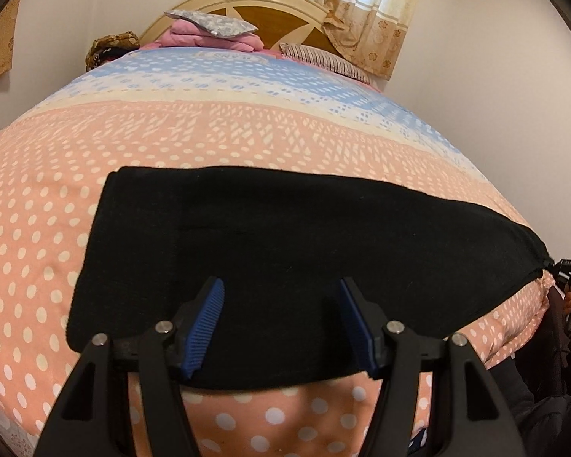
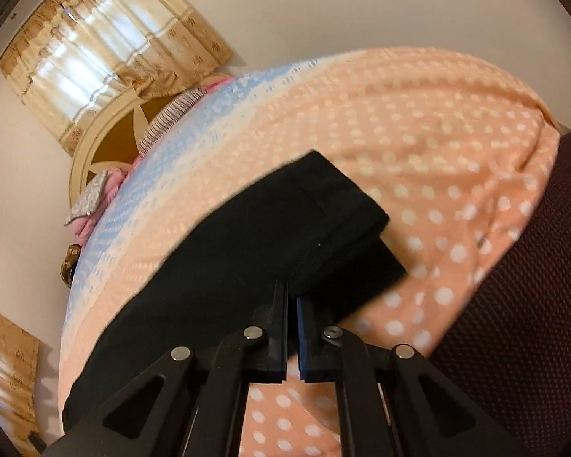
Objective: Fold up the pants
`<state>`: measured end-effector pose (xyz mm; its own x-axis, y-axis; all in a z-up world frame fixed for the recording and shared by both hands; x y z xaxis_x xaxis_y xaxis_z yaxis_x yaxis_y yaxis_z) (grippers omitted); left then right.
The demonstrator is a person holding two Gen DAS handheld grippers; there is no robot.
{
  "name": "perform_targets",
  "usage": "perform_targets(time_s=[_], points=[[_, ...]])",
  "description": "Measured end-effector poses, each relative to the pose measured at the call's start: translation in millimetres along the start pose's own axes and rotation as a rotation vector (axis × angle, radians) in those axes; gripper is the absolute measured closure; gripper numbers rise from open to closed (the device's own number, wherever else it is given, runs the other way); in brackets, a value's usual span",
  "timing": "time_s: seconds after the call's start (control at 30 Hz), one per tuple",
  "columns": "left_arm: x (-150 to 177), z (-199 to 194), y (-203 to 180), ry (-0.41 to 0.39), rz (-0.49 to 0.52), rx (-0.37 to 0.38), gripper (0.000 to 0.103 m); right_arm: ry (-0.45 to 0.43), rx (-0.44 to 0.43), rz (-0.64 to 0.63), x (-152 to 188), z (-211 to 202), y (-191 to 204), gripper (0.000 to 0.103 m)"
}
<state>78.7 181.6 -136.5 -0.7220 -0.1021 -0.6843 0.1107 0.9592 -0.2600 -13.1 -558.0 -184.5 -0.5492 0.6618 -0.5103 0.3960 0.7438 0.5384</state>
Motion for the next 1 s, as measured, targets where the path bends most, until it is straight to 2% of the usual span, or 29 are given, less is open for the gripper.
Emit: perform_targets(time_s=[0.17,0.3,0.37,0.4,0.43,0.53,0.6,0.73,0.83,0.93,1.0], points=[[-1.9,-1.7,-0.8,0.008,-0.009,0.001,0.039,0.041,0.013,0.022,3.9,16.7,-14.0,0.1],[-0.2,-11.0,-11.5,0.01,0.022,0.02,0.039,0.057,0.03,-0.023,3.2,14.3,-9.8,0.099],[0.5,-14.8,-21.9,0.01,0.055,0.034,0.039,0.066,0.046,-0.019,1.0,9.2,-13.2,0.084],[0.9,-17.0,-33.2,0.008,0.085,0.056,0.039,0.057,0.07,-0.02,-1.1,5.5,-13.1,0.067],[1.4,-17.4,-40.9,0.006,0.106,0.064,0.039,0.03,0.098,-0.03,-2.6,-2.0,-14.2,0.056],[1.1,-16.5,-83.2,-0.004,0.208,0.109,0.039,-0.034,0.129,-0.056,-5.9,-22.1,-13.2,0.056],[2.5,-11.2,-118.9,0.006,0.263,0.169,0.039,-0.045,0.098,-0.093,-3.2,-31.6,-0.3,0.056],[9.2,9.5,-191.2,0.034,0.387,0.251,0.039,-0.005,-0.016,-0.26,22.5,-32.9,49.1,0.056],[19.3,25.8,-233.3,0.063,0.466,0.278,0.039,0.029,-0.058,-0.513,58.6,-24.0,103.5,0.056],[29.5,35.6,-252.7,0.082,0.519,0.263,0.039,0.013,-0.02,-0.775,97.9,-15.6,145.6,0.056],[33.8,41.5,-256.7,0.102,0.543,0.251,0.039,0.01,0.016,-0.895,117.3,-8.1,159.9,0.056]])
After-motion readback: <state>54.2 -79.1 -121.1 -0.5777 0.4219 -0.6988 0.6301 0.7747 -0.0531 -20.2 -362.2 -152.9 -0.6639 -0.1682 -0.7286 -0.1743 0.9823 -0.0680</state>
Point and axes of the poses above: each gripper's, at about its wrist camera, not at the fingertips, and z roughly the way its jaws point, y to its left, x to its underside, the point moved 2 cm from there along z, roughly the way its jaws point, and after that the axes turned 1 degree about -x, right-handed, at the moved point
